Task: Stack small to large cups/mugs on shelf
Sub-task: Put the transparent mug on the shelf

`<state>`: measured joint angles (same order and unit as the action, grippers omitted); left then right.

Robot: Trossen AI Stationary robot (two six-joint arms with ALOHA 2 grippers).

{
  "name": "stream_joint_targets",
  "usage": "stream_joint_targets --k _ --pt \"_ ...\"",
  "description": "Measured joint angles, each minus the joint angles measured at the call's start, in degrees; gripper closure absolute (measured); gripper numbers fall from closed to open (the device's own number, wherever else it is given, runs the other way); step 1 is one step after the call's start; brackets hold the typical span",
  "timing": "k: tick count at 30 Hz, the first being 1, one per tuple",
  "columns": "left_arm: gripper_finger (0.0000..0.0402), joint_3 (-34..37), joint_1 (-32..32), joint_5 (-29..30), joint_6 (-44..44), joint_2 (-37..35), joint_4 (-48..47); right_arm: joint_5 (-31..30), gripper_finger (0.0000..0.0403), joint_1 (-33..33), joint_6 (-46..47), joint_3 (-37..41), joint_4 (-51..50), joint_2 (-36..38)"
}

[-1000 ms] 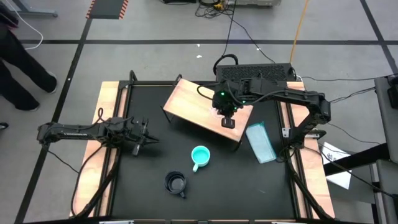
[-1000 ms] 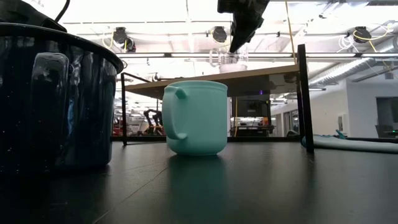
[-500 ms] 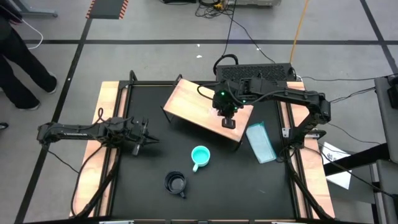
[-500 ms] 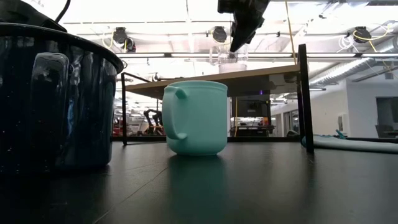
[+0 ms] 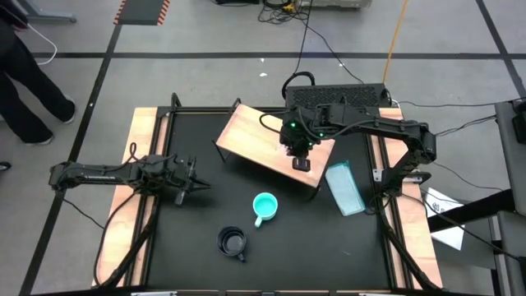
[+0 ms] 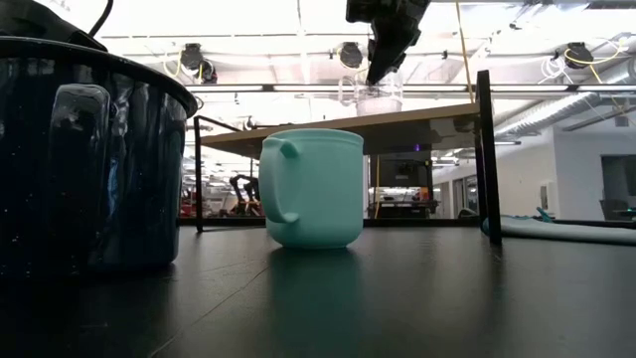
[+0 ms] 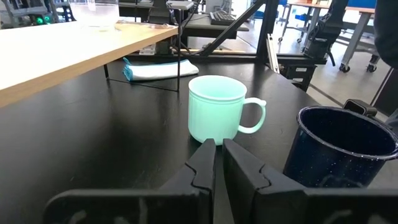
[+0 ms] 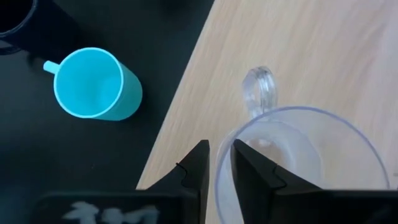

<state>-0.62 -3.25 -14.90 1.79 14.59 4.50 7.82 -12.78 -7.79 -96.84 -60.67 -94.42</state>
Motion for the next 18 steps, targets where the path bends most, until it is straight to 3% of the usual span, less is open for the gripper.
stream_joint_targets --k 18 --pt "0.0369 0.0 0.0 0.0 0.3 0.0 0.0 -0.2 0.0336 0.0 -0.8 -0.2 2.6 2.5"
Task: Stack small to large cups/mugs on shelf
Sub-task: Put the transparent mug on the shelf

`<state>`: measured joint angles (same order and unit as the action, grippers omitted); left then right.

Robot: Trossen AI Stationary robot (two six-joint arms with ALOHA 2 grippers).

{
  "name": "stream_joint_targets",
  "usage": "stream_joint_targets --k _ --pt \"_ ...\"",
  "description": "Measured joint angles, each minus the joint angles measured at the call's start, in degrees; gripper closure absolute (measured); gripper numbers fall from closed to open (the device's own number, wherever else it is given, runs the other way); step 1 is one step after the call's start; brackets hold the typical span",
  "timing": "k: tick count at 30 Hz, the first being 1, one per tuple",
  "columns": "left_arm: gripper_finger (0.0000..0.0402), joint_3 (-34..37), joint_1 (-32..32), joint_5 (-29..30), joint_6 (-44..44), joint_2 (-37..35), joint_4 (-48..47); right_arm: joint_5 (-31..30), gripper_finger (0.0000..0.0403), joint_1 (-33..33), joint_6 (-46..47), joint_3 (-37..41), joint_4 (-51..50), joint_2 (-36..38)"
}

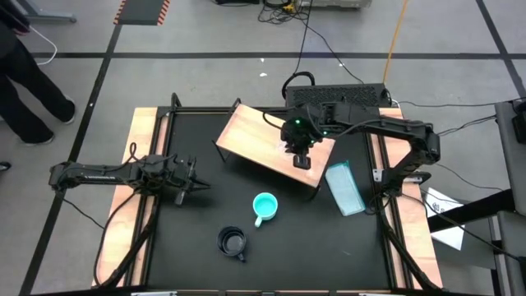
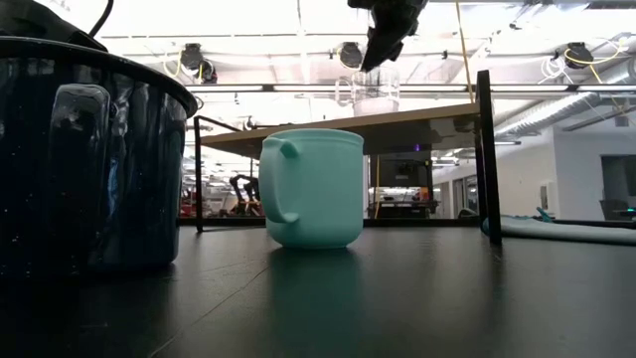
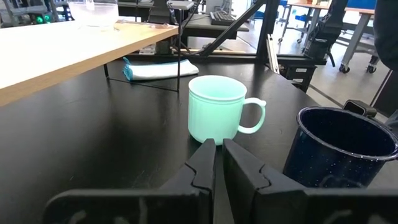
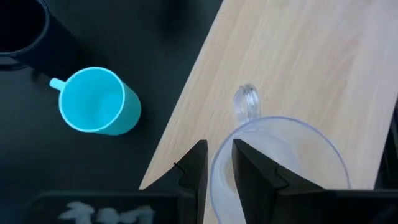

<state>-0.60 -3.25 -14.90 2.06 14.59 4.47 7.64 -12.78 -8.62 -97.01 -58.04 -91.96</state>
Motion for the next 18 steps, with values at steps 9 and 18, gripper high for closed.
stream_joint_targets --k 9,18 --pt "0.0369 0.0 0.0 0.0 0.0 0.0 0.0 -0.1 0.0336 0.0 0.2 0.0 -0.5 3.5" --pt "0.0369 0.0 0.0 0.0 0.0 0.0 0.0 -0.1 0.0345 0.1 -0.9 0.0 -1.0 4.6"
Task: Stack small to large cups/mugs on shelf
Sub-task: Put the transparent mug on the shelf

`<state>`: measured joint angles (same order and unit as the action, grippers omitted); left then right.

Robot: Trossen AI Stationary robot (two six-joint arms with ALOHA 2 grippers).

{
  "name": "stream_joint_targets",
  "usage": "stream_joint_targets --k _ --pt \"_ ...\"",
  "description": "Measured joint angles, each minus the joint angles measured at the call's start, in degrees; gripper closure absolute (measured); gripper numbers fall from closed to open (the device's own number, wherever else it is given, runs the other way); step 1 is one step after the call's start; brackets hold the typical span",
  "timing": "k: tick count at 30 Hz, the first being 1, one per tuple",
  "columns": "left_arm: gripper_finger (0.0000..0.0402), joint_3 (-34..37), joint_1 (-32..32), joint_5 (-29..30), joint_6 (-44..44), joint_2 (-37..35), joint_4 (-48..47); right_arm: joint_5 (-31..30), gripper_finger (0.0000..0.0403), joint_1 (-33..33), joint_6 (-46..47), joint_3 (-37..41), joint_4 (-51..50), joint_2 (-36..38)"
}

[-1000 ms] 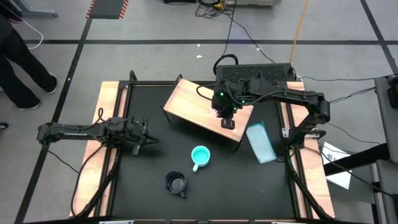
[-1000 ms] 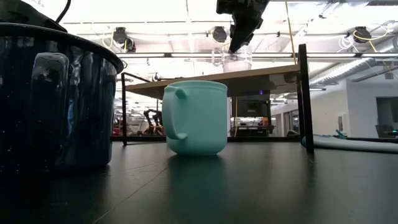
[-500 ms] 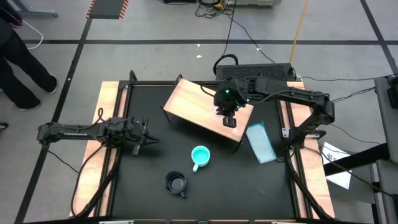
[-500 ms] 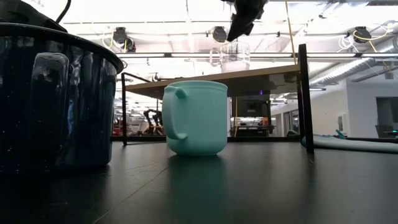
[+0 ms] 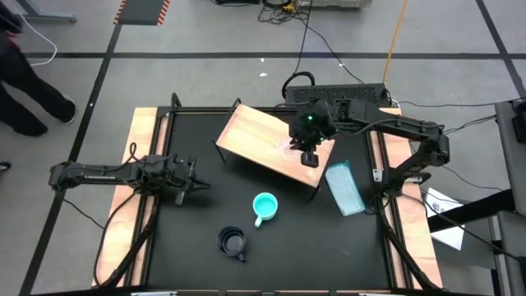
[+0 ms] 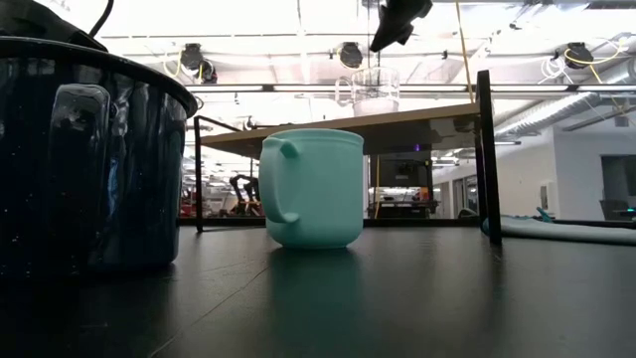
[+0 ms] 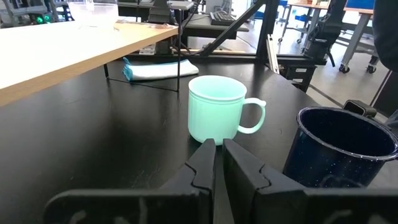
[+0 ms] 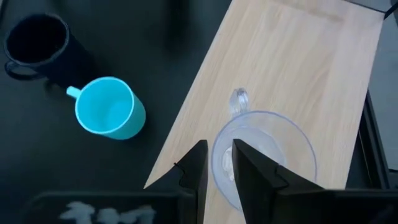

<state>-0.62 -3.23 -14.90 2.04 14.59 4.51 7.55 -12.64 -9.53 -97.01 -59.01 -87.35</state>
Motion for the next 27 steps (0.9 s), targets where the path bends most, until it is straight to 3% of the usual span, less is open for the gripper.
stream_joint_targets --k 5,16,22,27 --pt "0.0369 0.0 0.0 0.0 0.0 0.0 0.0 0.0 0.0396 0.0 -0.8 0.0 -0.4 0.0" --pt "0.0369 0.0 0.0 0.0 0.0 0.0 0.0 0.0 0.0402 0.0 0.0 0.0 0.4 0.4" --pt "0.0369 0.0 0.0 0.0 0.0 0.0 0.0 0.0 0.0403 2.0 1.3 0.4 -1.0 5.8" --pt "0.0369 0.0 0.0 0.0 0.0 0.0 0.0 0.0 0.0403 4.9 2.6 4.7 4.5 12.9"
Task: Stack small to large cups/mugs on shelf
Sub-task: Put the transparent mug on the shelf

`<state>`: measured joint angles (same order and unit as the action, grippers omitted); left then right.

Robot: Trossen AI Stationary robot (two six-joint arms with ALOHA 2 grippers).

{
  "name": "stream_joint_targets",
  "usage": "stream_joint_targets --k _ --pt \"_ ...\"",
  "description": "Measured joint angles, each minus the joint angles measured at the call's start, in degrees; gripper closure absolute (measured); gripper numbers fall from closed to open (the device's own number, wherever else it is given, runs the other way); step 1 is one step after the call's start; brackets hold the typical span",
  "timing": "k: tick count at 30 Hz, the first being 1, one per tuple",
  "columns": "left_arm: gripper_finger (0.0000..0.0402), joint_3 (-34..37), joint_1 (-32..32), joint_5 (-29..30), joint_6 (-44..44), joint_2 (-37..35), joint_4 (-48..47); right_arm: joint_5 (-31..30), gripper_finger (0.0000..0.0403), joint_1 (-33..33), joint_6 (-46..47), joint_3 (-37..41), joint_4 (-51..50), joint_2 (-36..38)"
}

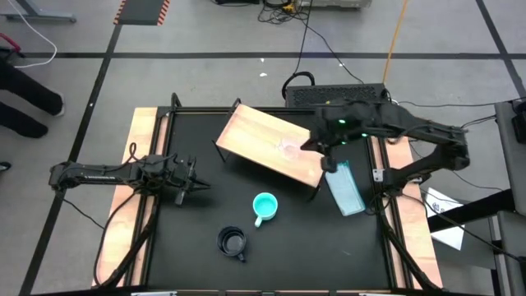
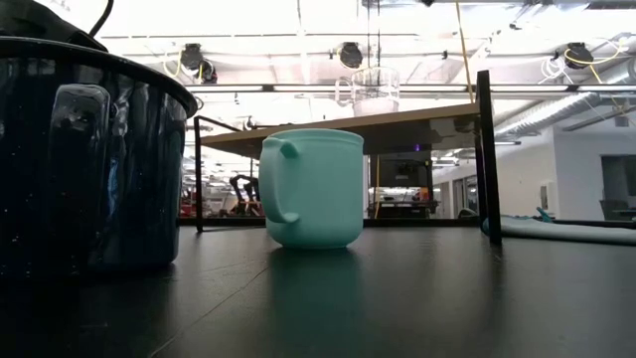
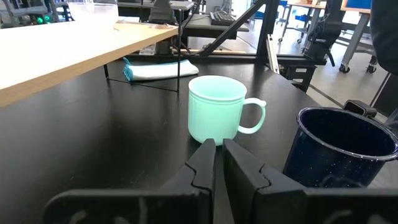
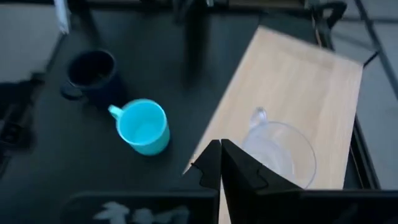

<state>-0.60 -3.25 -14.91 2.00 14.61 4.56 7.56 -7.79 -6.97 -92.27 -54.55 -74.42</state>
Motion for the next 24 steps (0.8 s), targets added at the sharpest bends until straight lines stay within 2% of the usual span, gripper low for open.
stream_joint_targets --k 5,13,24 --pt "0.0369 0.0 0.0 0.0 0.0 0.0 0.2 -1.1 0.0403 2.8 2.5 8.9 4.0 9.2" --pt "0.0369 0.0 0.0 0.0 0.3 0.0 0.3 -1.8 0.0403 7.7 8.9 29.2 15.7 24.1" --pt "0.0369 0.0 0.0 0.0 3.7 0.0 3.1 -6.2 0.0403 13.2 11.9 45.7 23.3 35.8"
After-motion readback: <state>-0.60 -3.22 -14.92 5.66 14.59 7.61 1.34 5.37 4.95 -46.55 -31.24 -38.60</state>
